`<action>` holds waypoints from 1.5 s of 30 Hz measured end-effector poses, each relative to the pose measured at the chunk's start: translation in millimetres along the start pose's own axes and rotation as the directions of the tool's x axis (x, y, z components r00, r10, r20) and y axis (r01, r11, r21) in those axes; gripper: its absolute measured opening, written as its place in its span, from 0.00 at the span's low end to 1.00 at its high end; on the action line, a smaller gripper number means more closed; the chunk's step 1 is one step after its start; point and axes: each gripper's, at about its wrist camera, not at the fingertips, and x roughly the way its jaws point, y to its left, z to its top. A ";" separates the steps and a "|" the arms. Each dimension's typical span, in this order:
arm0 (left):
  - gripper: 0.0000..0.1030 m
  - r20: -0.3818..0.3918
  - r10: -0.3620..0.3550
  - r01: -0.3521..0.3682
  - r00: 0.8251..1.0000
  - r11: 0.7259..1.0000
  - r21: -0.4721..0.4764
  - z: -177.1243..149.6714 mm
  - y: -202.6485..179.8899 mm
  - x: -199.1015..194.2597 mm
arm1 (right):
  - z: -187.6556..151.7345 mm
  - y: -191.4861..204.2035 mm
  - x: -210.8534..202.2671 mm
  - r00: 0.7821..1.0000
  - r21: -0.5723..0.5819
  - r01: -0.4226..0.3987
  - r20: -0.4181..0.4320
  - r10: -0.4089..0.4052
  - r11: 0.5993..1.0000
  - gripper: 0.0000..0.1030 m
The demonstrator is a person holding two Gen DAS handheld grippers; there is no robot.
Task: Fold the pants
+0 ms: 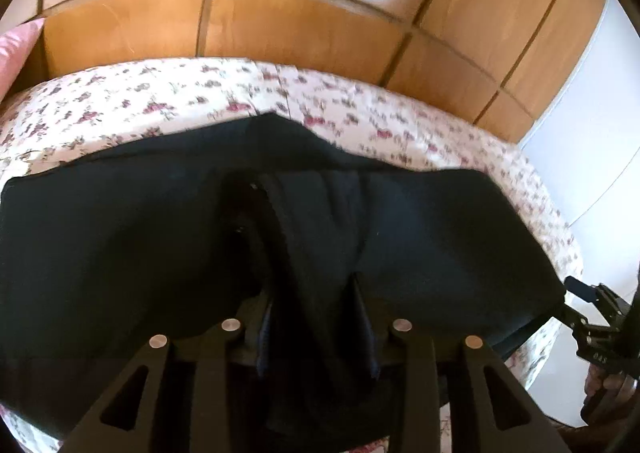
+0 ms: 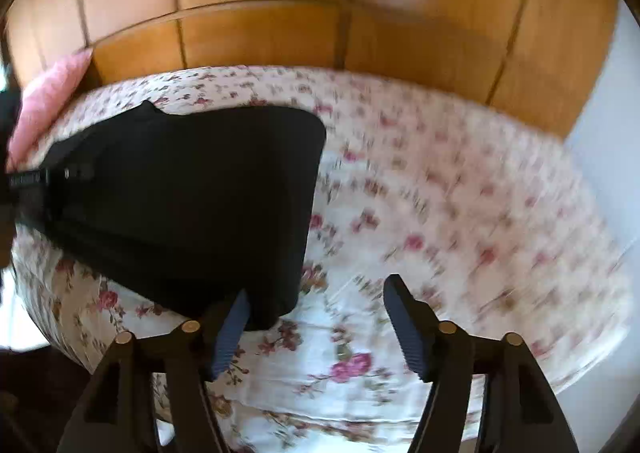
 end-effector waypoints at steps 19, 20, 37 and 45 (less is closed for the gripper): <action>0.40 0.149 0.125 -0.091 0.981 0.972 -0.216 -16.2 62.3 -59.3 | 100.2 72.2 -32.3 0.962 -0.045 0.052 0.270 -0.038 0.998 0.83; 0.40 0.150 0.139 -0.102 0.979 0.967 -0.232 -18.6 68.4 -62.7 | 105.3 80.3 -30.5 0.959 -0.057 0.047 0.282 -0.029 0.997 0.83; 0.63 0.154 0.280 -0.125 0.948 0.768 -0.628 -94.6 182.6 -125.0 | 140.5 182.1 35.1 0.939 -0.035 -0.286 0.187 0.287 0.958 0.92; 0.62 0.186 0.359 -0.133 0.915 0.700 -0.702 -114.6 200.0 -160.9 | 115.3 197.6 75.3 0.944 -0.063 -0.320 0.068 0.324 0.945 0.92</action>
